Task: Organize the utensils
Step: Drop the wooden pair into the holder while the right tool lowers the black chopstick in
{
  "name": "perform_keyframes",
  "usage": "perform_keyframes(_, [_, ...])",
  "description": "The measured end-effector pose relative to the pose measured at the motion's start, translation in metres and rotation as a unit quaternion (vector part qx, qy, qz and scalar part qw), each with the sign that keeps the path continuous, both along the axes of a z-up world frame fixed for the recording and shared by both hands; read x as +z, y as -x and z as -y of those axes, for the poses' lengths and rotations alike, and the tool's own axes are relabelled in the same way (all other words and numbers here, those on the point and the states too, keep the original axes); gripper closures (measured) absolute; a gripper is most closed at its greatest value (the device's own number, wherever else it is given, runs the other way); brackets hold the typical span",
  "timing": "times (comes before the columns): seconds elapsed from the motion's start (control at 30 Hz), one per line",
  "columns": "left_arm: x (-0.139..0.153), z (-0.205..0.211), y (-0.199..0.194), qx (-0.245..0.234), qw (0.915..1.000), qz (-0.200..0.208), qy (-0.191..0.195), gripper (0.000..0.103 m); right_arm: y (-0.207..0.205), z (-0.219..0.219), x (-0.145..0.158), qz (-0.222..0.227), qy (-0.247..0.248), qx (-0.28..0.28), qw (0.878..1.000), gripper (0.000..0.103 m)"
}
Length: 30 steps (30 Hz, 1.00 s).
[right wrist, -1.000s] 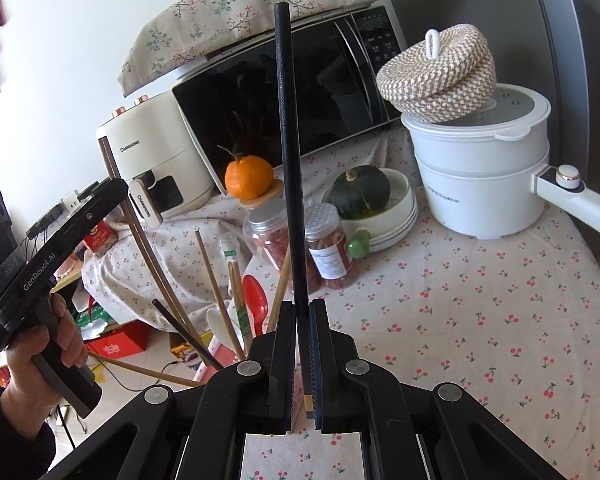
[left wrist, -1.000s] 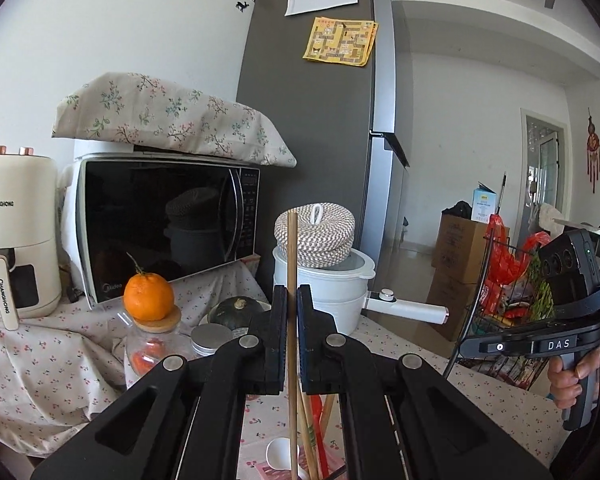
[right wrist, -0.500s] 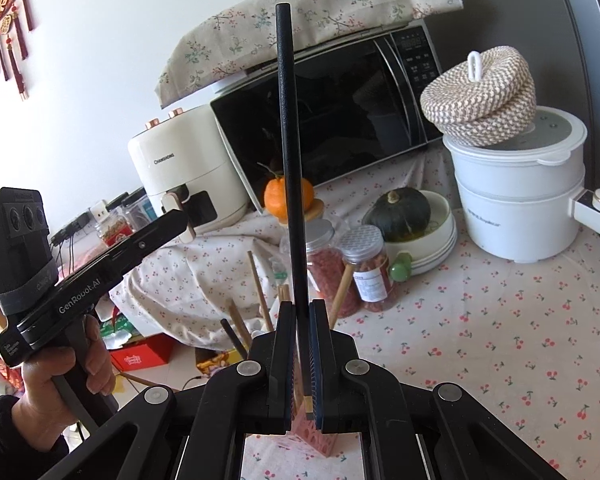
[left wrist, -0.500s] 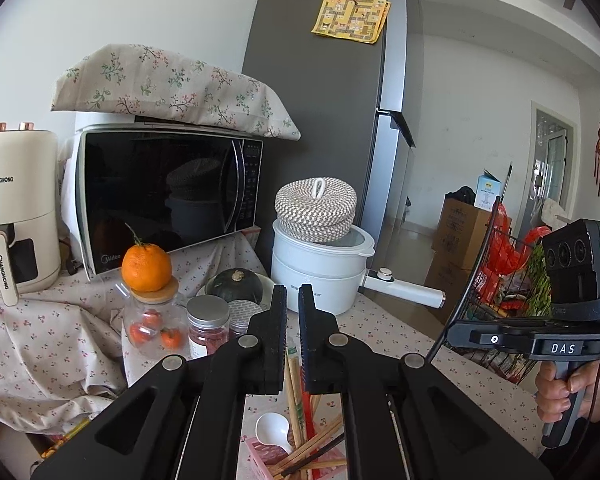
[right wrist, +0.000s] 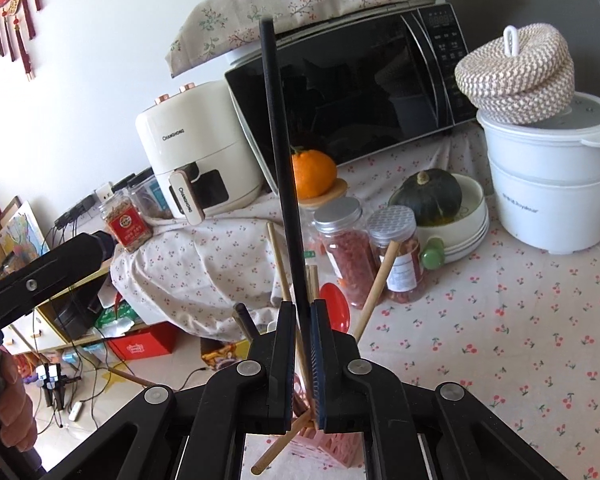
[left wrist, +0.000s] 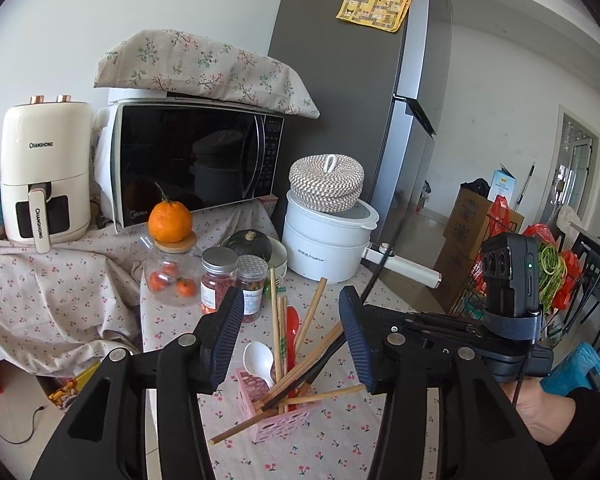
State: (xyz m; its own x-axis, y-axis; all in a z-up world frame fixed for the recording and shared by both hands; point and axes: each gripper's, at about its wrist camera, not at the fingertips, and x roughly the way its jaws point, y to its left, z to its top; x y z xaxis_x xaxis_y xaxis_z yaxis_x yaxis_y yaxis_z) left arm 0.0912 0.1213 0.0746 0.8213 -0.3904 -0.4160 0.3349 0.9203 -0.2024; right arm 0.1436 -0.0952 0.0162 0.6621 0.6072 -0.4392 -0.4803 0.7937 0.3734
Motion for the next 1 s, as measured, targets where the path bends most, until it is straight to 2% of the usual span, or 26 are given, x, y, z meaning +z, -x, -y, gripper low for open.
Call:
perform_keyframes(0.03, [-0.001,0.000,0.003,0.004,1.0000,-0.005,0.000,0.044,0.000,0.001,-0.001,-0.002,-0.003,-0.001,1.000,0.087])
perform_keyframes(0.07, [-0.002,0.001,0.006,0.009,0.9999,-0.011,0.002,0.043,0.001,0.004,0.000,-0.002,-0.008,-0.003,1.000,0.075])
perform_keyframes(0.13, [-0.004,0.001,0.011,0.016,0.9995,-0.027,0.008,0.037,0.005,0.012,0.004,0.004,-0.023,-0.009,1.000,0.063])
perform_keyframes(0.2, [-0.008,0.003,0.016,0.028,0.9986,-0.045,0.010,0.033,0.010,0.021,0.009,0.005,-0.034,-0.015,0.999,0.060])
perform_keyframes(0.37, [-0.017,0.009,0.030,0.060,0.9937,-0.092,0.026,0.022,0.026,0.053,0.020,0.004,-0.051,-0.050,0.997,0.033])
perform_keyframes(0.6, [-0.032,0.039,0.059,0.094,0.9882,-0.120,0.012,0.005,0.063,0.093,0.035,0.016,-0.022,-0.103,0.994,0.008])
perform_keyframes(0.63, [-0.035,0.044,0.062,0.098,0.9871,-0.126,0.006,0.002,0.069,0.098,0.035,0.017,-0.015,-0.111,0.994,0.002])
perform_keyframes(0.8, [-0.050,0.071,0.074,0.112,0.9825,-0.146,-0.032,0.000,0.099,0.117,0.026,0.015,0.036,-0.135,0.990,0.000])
perform_keyframes(1.0, [-0.053,0.102,0.093,0.124,0.9814,-0.120,-0.084,0.000,0.124,0.128,0.017,0.005,0.106,-0.172,0.979,0.000])
